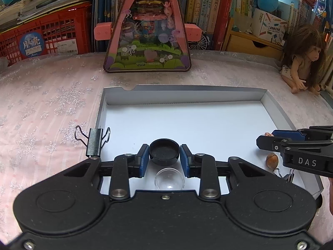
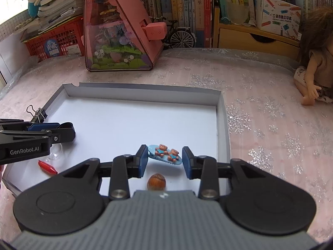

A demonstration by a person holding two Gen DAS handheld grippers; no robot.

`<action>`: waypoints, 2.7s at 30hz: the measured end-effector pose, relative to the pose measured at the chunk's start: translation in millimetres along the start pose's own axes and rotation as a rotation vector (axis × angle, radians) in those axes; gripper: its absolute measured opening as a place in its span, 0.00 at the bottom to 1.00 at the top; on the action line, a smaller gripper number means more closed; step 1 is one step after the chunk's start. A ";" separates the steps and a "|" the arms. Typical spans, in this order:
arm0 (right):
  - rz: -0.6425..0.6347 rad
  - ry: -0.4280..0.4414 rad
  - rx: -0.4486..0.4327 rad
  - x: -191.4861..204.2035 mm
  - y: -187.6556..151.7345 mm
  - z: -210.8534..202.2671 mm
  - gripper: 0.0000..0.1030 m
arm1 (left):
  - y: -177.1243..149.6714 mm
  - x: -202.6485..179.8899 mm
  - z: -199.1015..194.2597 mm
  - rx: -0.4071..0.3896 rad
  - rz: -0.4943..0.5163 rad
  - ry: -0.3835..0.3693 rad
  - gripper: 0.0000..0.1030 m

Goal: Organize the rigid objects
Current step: 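Carry the black cap and patterned hair clip over the white tray with both tools, then open both tools to drop the cap and hair clip into the tray, then withdraw both tools from the tray toward the remaining objects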

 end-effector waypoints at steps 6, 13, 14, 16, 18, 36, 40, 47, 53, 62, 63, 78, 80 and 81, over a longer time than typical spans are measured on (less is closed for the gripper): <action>0.008 -0.003 0.012 -1.4 -1.2 4.7 0.40 | -2.0 0.9 2.6 0.006 -0.001 0.003 0.29; 0.012 -0.004 0.013 -2.6 -4.4 7.1 0.40 | -2.8 -0.3 2.6 0.000 0.011 0.009 0.29; 0.012 -0.004 0.013 -2.7 -4.4 7.1 0.40 | -2.9 -0.4 2.5 -0.001 0.013 0.010 0.30; 0.012 -0.004 0.013 -2.8 -4.7 7.0 0.40 | -3.4 -1.1 2.1 -0.004 0.016 0.013 0.30; 0.012 -0.003 0.010 -2.5 -4.4 6.9 0.42 | -3.5 -1.6 1.7 -0.005 0.018 0.012 0.29; -0.086 -0.011 -0.190 14.1 -13.6 -44.6 0.71 | -16.5 -25.3 -61.5 -0.194 0.103 -0.039 0.61; -0.123 -0.001 -0.240 22.3 -23.3 -63.9 0.75 | -29.5 -34.6 -81.8 -0.250 0.153 -0.047 0.66; -0.155 0.013 -0.308 31.3 -41.9 -90.6 0.78 | -53.7 -42.0 -110.9 -0.319 0.180 -0.082 0.69; -0.178 0.023 -0.336 37.9 -59.9 -104.4 0.79 | -67.3 -43.8 -126.3 -0.355 0.205 -0.085 0.75; -0.192 0.022 -0.364 43.4 -80.3 -112.7 0.80 | -83.8 -37.2 -128.4 -0.328 0.167 -0.111 0.75; -0.193 0.025 -0.364 43.8 -82.5 -113.0 0.80 | -85.3 -36.1 -128.2 -0.327 0.165 -0.115 0.75; -0.267 0.090 -0.317 59.0 -120.1 -107.5 0.76 | -131.9 -34.1 -129.3 -0.309 0.270 -0.136 0.63; -0.278 0.121 -0.309 61.5 -124.5 -110.2 0.73 | -138.3 -34.0 -131.0 -0.313 0.289 -0.131 0.59; -0.284 0.135 -0.305 62.6 -127.0 -111.4 0.73 | -140.7 -34.1 -132.1 -0.316 0.298 -0.131 0.57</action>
Point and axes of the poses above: each gripper's, at about its wrist camera, not at the fingertips, and z roughly the way its jaws point, x to its left, y to its top, the point moved 6 cm from there along z, roughly the way its jaws point
